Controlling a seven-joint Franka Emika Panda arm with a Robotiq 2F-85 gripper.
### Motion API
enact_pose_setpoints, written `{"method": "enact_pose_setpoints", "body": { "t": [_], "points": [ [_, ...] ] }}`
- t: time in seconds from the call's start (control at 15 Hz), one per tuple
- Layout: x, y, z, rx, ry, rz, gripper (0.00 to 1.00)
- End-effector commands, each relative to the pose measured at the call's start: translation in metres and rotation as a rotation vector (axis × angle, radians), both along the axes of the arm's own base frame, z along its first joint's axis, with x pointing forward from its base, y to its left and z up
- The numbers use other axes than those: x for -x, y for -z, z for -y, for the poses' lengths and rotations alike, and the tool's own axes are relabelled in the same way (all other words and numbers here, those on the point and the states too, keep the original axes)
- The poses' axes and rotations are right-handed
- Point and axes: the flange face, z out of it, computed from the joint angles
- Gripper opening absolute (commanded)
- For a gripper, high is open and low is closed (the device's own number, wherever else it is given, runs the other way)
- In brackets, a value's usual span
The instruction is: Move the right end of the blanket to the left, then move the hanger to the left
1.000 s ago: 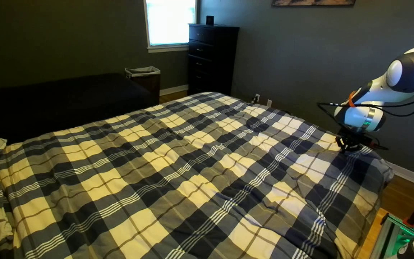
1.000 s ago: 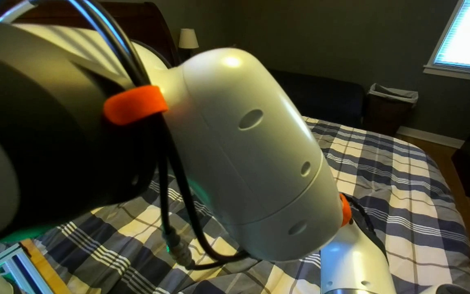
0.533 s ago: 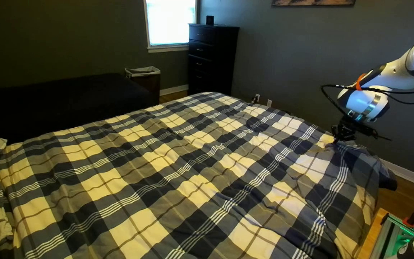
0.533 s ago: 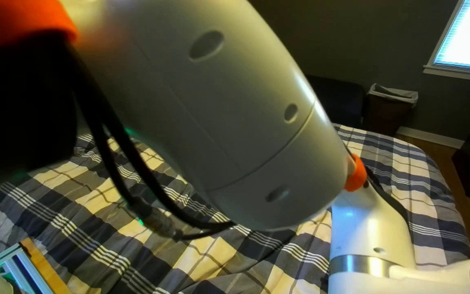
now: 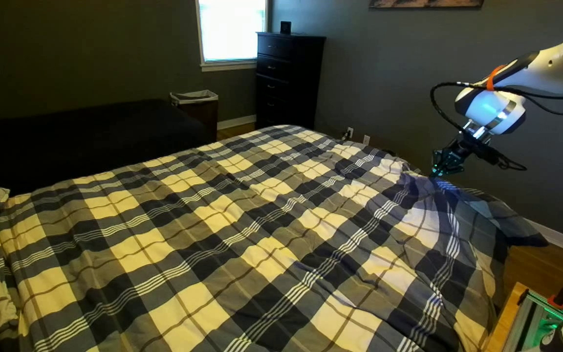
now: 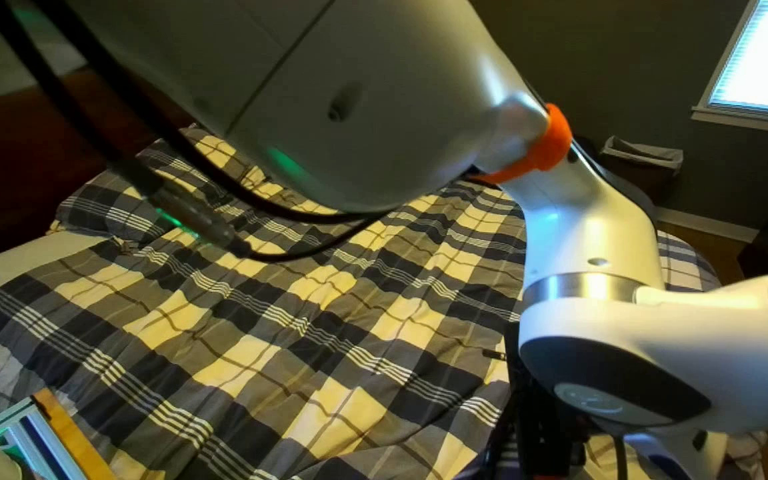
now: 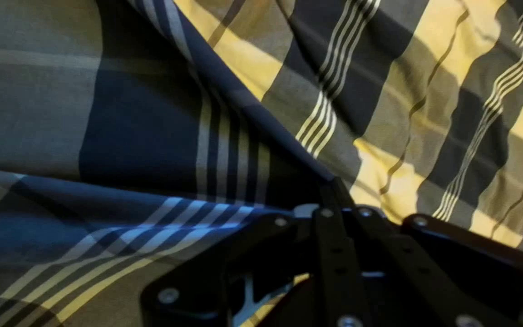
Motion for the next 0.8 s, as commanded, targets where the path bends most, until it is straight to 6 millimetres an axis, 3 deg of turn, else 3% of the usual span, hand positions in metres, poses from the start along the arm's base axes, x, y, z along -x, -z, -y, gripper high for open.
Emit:
{"method": "enact_pose_setpoints", "body": {
  "t": [0.0,0.47,0.73],
  "points": [
    [-0.018,-0.022,-0.042,-0.062,-0.137,0.046,0.0],
    [-0.066,-0.054,-0.113,-0.089,-0.392,0.084,0.0],
    [-0.088,-0.063,-0.159,-0.081,-0.551,0.112,0.0]
  ]
}}
